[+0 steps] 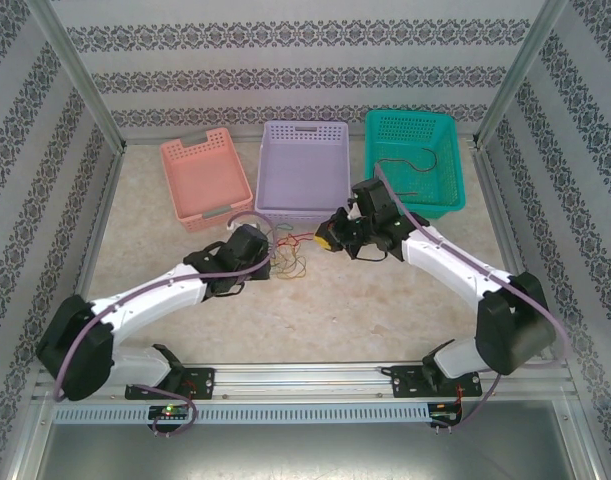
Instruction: Untangle the cables
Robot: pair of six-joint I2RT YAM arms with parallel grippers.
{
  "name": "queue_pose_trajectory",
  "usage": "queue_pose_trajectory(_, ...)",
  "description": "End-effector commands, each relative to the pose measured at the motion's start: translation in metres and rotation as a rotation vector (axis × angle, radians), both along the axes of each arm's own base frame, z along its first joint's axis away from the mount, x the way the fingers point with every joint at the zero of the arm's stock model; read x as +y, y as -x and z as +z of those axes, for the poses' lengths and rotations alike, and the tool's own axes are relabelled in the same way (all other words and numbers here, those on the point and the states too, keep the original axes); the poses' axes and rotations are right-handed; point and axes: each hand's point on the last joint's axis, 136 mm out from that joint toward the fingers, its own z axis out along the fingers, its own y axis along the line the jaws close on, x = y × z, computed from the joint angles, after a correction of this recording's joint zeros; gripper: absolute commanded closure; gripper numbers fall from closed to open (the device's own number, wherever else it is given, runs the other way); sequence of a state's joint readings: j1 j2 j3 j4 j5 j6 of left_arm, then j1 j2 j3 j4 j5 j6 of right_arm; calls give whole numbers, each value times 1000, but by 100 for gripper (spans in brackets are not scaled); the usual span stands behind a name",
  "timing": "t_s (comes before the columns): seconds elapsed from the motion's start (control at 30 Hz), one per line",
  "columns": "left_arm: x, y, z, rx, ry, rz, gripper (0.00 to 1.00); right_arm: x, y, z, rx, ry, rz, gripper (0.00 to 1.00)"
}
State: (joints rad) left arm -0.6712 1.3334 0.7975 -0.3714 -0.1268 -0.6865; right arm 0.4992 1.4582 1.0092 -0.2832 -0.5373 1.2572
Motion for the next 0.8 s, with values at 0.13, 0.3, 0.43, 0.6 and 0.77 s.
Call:
queue_pose_trajectory(0.13,25,12,-21,154,-147,70,68,-17,-2,-52,47,90,-48,100)
queue_pose_trajectory(0.3,26,11,-16,146,-125,108,83,-34,1,-64,52,136,-57,100)
queue_pose_trajectory(0.43,40,16,-21,175,-182,153,100,-52,1,-63,42,152,-74,100)
queue_pose_trajectory(0.6,63,22,-25,202,-207,220,100,-82,4,-53,11,185,-90,100)
queue_pose_trajectory(0.77,78,22,-23,207,-209,259,100,-113,10,-53,7,228,-115,100)
